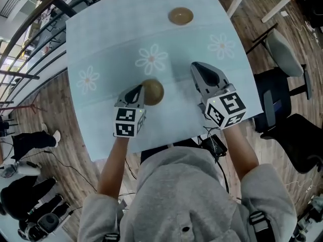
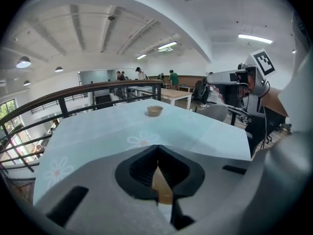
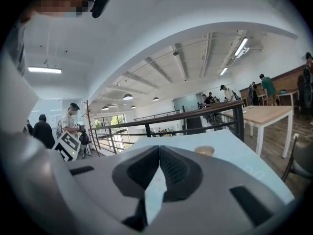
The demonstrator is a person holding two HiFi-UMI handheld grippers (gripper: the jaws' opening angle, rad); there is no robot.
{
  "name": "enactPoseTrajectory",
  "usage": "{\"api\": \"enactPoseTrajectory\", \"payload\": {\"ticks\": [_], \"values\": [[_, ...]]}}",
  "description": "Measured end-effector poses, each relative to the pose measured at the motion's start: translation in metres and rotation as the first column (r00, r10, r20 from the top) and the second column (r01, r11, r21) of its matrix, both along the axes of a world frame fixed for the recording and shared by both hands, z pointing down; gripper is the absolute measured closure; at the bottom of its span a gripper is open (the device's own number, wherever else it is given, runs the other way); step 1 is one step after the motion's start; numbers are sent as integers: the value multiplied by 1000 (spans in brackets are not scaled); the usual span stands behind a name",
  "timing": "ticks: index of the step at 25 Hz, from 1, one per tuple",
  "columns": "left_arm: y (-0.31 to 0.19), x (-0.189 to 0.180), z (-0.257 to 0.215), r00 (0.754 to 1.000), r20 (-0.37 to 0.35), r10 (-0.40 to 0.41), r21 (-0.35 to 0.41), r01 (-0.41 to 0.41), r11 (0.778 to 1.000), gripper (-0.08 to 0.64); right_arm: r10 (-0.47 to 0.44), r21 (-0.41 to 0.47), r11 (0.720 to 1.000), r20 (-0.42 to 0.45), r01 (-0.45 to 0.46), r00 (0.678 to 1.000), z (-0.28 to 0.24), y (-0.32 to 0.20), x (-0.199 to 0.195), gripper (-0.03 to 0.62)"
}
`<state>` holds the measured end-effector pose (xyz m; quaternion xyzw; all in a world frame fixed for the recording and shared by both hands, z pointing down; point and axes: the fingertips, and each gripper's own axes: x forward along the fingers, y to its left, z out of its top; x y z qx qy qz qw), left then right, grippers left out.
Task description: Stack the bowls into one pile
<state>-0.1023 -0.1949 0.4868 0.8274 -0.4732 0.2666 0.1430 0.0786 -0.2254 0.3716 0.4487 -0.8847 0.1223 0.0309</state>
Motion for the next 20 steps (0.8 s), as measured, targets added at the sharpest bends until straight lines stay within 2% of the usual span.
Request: {"api": "enactPoseTrajectory", "payload": {"ticks": [7,13,20], "values": [[-8,-37,-11,984,-81,-160,21,162,987,540,-21,71,997,-119,29,993,-17,-26,5,566],[-18,-64,-15,976,-76,-205,49,209,977,540,-15,131,990,-252,50,968,-20,-64,1,565],[-31,-83,-3,969,-69,-236,54,240,969,540,-47,90,992,-365,85,930,11,-106,2,563]]}}
